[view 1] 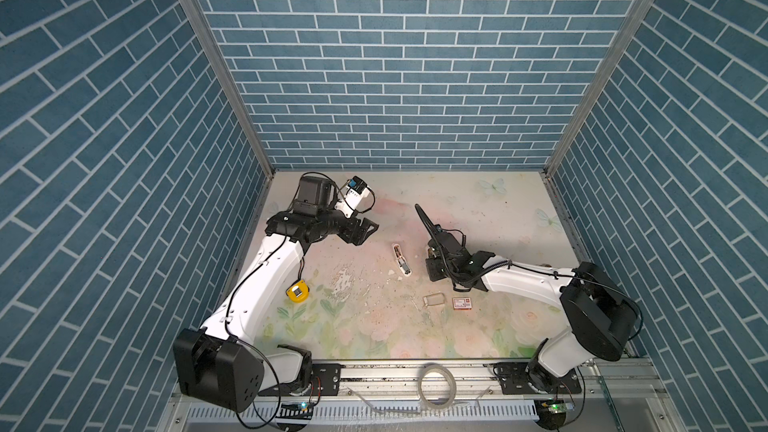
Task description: Load the staples into the stapler
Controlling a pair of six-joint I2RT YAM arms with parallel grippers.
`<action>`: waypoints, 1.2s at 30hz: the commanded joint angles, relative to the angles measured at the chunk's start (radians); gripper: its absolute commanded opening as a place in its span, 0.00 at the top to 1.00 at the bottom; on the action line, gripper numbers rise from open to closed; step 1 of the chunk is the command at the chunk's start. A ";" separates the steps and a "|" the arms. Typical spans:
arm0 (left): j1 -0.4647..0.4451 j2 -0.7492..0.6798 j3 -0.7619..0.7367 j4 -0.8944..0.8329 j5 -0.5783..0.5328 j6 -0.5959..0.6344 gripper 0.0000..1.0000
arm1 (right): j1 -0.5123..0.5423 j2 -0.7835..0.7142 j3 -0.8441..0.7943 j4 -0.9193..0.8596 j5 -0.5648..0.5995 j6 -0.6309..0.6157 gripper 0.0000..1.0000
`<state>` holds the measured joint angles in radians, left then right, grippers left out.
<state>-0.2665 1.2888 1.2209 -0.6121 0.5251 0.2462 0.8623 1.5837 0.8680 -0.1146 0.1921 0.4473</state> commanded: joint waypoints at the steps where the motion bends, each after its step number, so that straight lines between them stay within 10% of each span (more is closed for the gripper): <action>1: -0.004 0.013 0.026 -0.018 0.013 -0.008 0.18 | -0.006 -0.017 -0.035 0.052 0.015 -0.044 0.98; 36: 0.018 0.011 -0.004 -0.010 0.023 -0.018 0.18 | -0.023 -0.001 -0.110 0.165 -0.008 -0.070 0.97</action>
<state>-0.2535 1.3056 1.2240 -0.6159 0.5438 0.2317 0.8429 1.5837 0.7689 0.0322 0.1883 0.3916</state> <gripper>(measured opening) 0.825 0.139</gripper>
